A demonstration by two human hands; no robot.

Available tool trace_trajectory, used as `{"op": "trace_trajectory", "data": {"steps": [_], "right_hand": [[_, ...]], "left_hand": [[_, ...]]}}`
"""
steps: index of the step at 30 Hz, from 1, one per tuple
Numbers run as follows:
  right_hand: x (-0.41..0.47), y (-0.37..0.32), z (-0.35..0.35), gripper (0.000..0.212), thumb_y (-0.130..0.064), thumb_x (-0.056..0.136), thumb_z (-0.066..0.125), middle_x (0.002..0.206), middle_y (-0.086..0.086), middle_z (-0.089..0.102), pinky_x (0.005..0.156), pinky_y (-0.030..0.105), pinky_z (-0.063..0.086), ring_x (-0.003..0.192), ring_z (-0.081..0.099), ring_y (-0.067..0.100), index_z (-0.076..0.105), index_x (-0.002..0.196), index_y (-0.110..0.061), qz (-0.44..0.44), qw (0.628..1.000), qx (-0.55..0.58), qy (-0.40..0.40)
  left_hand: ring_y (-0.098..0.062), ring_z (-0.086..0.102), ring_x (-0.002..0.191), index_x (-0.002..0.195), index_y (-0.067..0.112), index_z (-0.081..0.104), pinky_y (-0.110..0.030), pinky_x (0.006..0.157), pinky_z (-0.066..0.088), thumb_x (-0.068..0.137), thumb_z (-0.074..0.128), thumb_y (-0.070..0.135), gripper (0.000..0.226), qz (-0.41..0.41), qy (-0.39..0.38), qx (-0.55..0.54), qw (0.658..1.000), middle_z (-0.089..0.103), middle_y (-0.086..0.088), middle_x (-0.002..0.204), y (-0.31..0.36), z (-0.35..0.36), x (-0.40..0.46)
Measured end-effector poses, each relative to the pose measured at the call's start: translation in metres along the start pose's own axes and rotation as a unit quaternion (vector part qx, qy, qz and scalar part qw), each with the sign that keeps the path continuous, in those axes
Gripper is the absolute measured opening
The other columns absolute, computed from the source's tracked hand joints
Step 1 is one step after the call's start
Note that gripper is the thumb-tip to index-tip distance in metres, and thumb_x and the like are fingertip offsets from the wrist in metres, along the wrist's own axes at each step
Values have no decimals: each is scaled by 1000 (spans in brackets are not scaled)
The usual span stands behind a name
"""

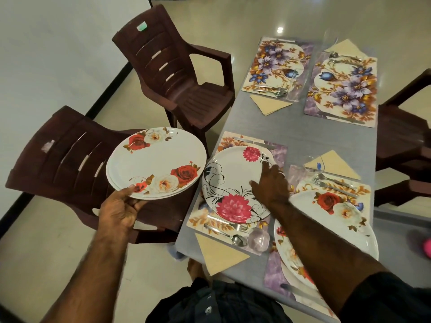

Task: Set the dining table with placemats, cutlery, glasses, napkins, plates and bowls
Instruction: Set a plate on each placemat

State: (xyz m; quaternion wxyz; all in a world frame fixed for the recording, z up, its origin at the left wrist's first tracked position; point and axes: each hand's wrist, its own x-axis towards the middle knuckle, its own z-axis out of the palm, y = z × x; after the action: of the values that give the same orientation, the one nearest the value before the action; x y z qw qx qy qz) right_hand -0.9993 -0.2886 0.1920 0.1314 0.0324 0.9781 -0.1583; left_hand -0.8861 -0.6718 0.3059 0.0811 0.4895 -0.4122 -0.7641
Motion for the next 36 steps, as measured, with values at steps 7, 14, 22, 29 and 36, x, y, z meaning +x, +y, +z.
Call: {"op": "trace_trajectory", "data": {"steps": [7, 14, 22, 29, 36], "right_hand": [[3, -144, -44, 56, -66, 98, 55, 94, 5, 77, 63, 23, 52, 81, 71, 16, 70, 116, -14, -11, 890, 424, -167], [-26, -256, -4, 22, -32, 95, 76, 76, -2, 72, 44, 17, 44, 54, 64, 4, 73, 91, -11, -67, 894, 395, -198], [-104, -423, 99, 9, -24, 93, 79, 88, 1, 81, 87, 46, 63, 85, 78, 23, 79, 92, -15, -151, 898, 310, -274], [-189, -550, 176, 21, -18, 94, 78, 96, 11, 81, 77, 39, 66, 84, 79, 28, 77, 104, 0, -153, 874, 288, -360], [-196, -666, 240, 5, 1, 93, 72, 84, 12, 80, 56, 31, 61, 66, 77, 24, 72, 92, 6, -142, 859, 291, -396]], "left_hand": [[-32, 78, 98, 130, -3, 65, -46, 72, 67, 94, 65, -6, 36, 6, -49, -3, 999, 77, -18, 118, 12, -46, -6], [-36, 76, 105, 127, -3, 68, -49, 78, 66, 77, 81, 3, 52, 39, -88, -30, 995, 73, -24, 124, 41, -157, -4], [-41, 76, 101, 128, -8, 66, -49, 71, 65, 66, 91, 15, 71, 56, -41, -61, 996, 72, -30, 120, 92, -350, 17], [-39, 77, 93, 129, -3, 66, -57, 78, 64, 95, 69, 15, 38, 6, 35, -90, 995, 74, -28, 117, 133, -507, 19], [-45, 69, 115, 128, -1, 66, -67, 105, 50, 103, 63, 13, 29, -21, 108, -117, 987, 74, -24, 121, 177, -590, 70]]}}
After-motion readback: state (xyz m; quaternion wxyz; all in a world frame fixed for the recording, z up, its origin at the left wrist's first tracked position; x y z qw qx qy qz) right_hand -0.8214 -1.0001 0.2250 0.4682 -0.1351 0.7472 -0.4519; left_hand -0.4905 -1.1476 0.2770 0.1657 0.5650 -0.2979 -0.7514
